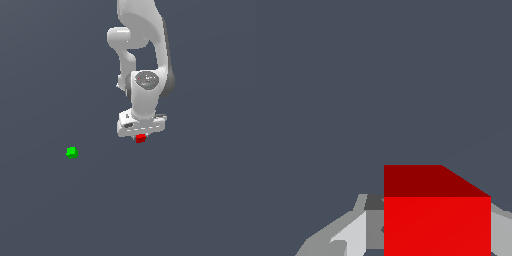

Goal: Stack the red cube on top of the green cube.

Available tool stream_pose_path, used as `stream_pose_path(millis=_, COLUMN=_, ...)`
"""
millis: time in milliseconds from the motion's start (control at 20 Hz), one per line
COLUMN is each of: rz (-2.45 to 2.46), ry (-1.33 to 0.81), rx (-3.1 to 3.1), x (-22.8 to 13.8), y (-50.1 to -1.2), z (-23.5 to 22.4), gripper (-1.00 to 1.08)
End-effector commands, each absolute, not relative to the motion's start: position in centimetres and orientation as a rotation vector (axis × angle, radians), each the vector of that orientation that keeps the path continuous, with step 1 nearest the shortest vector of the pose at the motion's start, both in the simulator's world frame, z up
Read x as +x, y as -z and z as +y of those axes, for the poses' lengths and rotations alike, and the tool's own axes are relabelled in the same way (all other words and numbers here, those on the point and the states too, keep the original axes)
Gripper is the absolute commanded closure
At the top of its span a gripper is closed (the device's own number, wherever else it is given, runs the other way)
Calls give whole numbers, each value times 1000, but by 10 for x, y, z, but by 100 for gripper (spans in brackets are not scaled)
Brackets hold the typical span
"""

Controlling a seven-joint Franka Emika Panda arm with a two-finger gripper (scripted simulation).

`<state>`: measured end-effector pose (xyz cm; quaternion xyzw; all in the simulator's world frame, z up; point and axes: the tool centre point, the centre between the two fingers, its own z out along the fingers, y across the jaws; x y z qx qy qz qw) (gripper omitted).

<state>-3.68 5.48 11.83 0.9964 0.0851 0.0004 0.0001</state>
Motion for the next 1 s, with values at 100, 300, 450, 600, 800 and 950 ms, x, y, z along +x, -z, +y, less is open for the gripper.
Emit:
stream_pose_path(millis=100, rz=268, ry=-1, rx=3130, x=-37, y=-118, z=53, gripper=108)
stream_pose_path(millis=300, rz=268, ry=-1, rx=3130, x=-36, y=-116, z=42, gripper=108)
stream_pose_path(millis=450, rz=268, ry=-1, rx=3130, x=-35, y=-113, z=26, gripper=108)
stream_pose_path(millis=600, rz=268, ry=-1, rx=3130, x=-34, y=-110, z=3, gripper=108)
stream_pose_path(millis=800, rz=268, ry=-1, rx=3129, x=-31, y=-103, z=-37, gripper=108)
stream_pose_path(millis=950, rz=268, ry=-1, rx=3129, x=-28, y=-97, z=-74, gripper=108)
